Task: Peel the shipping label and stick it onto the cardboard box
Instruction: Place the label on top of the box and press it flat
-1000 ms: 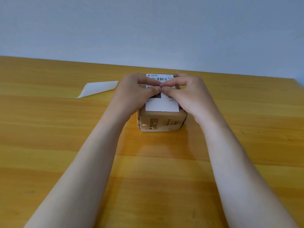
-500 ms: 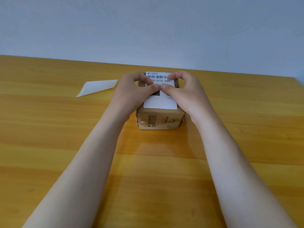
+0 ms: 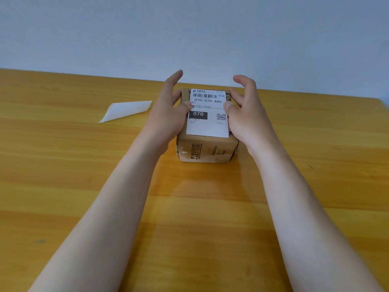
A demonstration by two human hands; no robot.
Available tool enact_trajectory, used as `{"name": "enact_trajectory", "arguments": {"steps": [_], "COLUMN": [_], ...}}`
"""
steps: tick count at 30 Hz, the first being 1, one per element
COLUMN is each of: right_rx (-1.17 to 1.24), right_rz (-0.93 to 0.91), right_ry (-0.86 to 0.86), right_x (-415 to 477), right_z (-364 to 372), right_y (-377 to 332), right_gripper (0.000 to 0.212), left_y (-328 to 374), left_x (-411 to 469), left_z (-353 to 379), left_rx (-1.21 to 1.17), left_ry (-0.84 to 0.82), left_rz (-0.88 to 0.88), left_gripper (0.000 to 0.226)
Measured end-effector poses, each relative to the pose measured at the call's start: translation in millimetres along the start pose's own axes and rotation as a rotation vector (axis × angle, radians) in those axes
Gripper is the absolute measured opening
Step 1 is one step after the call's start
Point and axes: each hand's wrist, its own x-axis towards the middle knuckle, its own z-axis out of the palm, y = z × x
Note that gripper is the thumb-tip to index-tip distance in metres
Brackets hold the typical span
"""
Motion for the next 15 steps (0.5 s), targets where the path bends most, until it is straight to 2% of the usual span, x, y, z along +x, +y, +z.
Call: {"name": "enact_trajectory", "arguments": {"steps": [2, 5, 15], "right_rx": [-0.004, -0.037, 0.073], "right_rz": [0.021, 0.016, 0.034], "right_ry": [-0.057, -0.116, -0.205], "right_x": [-1, -4, 4], "right_z": [0, 4, -11], "right_y": [-1, -3, 4], "right_gripper": [0.060, 0.078, 0.075], "left_y": [-1, -1, -5], "left_x": [0, 0, 4], "left_z": [1, 5, -9], "left_rx": [0.032, 0.132, 0.094], "left_ry": [-0.044, -0.085, -0.181], "left_rz": [-0.058, -0.056, -0.036], "left_gripper": [0.069, 0.032, 0.046]}}
